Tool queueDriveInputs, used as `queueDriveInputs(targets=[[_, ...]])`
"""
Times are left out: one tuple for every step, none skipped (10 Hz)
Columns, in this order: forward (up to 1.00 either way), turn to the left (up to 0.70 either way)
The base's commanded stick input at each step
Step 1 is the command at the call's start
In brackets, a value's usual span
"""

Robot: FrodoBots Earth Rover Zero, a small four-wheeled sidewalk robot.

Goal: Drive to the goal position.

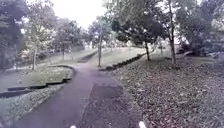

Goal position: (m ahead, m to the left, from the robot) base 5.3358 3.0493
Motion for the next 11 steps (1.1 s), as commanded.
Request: queueDriveInputs(targets=[[0.7,0.0],[0.7,0.0],[0.7,0.0],[0.7,0.0],[0.7,0.0],[0.7,0.0],[0.7,0.16],[0.7,0.17],[0.7,0.0],[0.7,0.0],[0.7,0.0]])
